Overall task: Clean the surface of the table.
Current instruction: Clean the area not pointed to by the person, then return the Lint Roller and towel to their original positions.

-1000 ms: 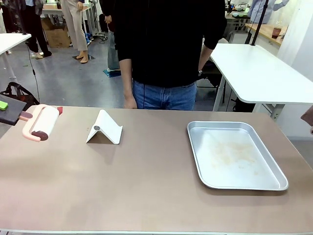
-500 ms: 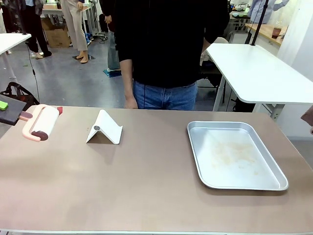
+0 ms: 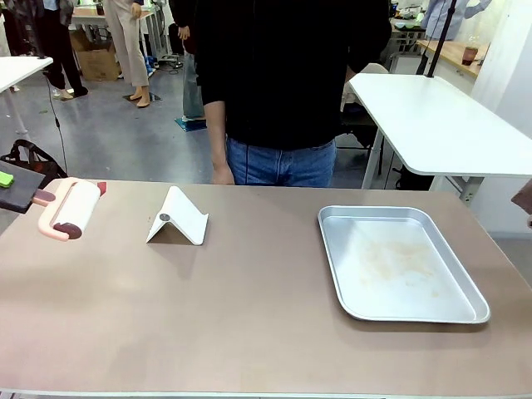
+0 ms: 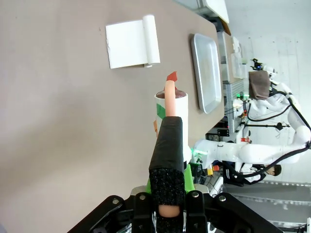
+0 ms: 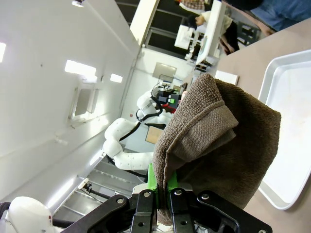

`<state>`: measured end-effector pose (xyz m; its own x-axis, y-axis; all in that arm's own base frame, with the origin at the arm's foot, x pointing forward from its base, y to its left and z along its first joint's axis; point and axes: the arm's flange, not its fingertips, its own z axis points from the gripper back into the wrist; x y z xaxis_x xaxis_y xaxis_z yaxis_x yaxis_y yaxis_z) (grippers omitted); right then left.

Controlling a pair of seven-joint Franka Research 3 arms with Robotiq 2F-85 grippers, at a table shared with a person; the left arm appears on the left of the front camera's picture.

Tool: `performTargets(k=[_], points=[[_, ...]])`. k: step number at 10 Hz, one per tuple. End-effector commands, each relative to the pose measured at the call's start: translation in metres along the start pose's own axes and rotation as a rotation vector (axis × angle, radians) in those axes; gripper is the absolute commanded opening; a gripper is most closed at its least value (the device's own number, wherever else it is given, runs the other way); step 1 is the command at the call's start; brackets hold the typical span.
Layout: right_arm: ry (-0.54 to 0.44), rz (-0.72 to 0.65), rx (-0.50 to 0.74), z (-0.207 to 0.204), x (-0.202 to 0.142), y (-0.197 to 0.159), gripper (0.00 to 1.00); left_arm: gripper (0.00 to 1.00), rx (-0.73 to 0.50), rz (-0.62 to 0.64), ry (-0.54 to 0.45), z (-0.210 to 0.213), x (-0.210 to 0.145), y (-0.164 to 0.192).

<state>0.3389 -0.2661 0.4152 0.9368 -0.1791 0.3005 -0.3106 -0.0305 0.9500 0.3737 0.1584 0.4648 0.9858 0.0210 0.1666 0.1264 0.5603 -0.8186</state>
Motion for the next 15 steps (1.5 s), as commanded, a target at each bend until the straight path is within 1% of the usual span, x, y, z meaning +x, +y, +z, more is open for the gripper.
performTargets(k=[1,2,3,4,5,6,10,11,12,13,14,15], points=[[0.001,-0.006,-0.005,0.001,0.002,0.005,0.08,0.23,0.065,-0.035,-0.005,-0.003,0.025,-0.02],[0.001,-0.006,-0.005,0.001,0.002,0.005,0.08,0.23,0.051,-0.067,0.006,-0.009,0.035,-0.032],[0.001,-0.006,-0.005,0.001,0.002,0.005,0.08,0.23,0.075,-0.074,0.011,-0.019,0.042,-0.04],[0.001,-0.006,-0.005,0.001,0.002,0.005,0.08,0.23,0.074,-0.046,-0.002,-0.023,0.044,-0.044],[0.001,-0.006,-0.005,0.001,0.002,0.005,0.08,0.23,0.016,-0.008,0.02,-0.023,0.04,-0.045],[0.001,-0.006,-0.005,0.001,0.002,0.005,0.08,0.23,0.079,-0.087,0.016,-0.021,0.042,-0.042],[0.001,-0.006,-0.005,0.001,0.002,0.005,0.08,0.23,0.079,-0.087,0.016,-0.021,0.042,-0.042],[0.001,-0.006,-0.005,0.001,0.002,0.005,0.08,0.23,0.078,-0.066,0.019,-0.023,0.042,-0.042],[0.001,-0.006,-0.005,0.001,0.002,0.005,0.08,0.23,0.134,-0.059,0.008,-0.02,0.057,-0.05],[0.001,-0.006,-0.005,0.001,0.002,0.005,0.08,0.23,0.157,-0.052,0.006,-0.027,0.076,-0.065],[0.001,-0.006,-0.005,0.001,0.002,0.005,0.08,0.23,0.172,-0.04,0.028,-0.042,0.095,-0.083],[0.001,-0.006,-0.005,0.001,0.002,0.005,0.08,0.23,0.197,-0.035,0.041,-0.055,0.105,-0.095]])
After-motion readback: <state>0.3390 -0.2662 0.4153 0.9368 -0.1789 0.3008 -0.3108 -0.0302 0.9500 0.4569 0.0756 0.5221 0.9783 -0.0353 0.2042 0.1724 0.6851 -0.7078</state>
